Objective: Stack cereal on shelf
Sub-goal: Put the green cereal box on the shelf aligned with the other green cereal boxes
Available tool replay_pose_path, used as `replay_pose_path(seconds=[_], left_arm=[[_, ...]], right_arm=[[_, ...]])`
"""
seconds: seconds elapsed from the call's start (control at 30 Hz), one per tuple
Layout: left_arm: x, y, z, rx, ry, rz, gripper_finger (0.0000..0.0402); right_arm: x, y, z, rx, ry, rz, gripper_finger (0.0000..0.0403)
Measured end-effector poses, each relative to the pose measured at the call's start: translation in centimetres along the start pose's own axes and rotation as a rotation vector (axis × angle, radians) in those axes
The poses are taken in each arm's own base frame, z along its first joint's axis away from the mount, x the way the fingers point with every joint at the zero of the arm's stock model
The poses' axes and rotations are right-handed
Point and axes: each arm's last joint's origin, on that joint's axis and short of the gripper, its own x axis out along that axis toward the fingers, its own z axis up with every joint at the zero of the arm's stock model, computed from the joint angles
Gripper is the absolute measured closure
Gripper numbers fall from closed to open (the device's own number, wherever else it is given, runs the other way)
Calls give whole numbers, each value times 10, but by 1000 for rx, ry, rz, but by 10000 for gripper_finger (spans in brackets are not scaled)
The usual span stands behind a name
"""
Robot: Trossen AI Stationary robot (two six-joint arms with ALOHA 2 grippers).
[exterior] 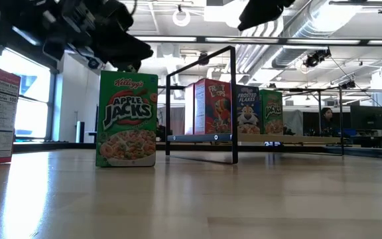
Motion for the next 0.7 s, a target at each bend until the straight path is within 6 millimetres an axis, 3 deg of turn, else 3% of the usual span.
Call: replay_pose_path(seconds=[0.23,0.4,0.57,0.7], left_arm=[[12,-41,20,0,406,183,254],[10,-68,37,-95,472,243,177],[17,-74,28,-157,505,329,121],[24,-71,21,-140,529,392,106]], right_arm=[[-5,6,-4,-23,31,-15,125],[-5,6,-6,-36,47,-11,125],[-5,6,-8,-48,65,-11,125],[-5,6,-8,-65,66,-10,125]])
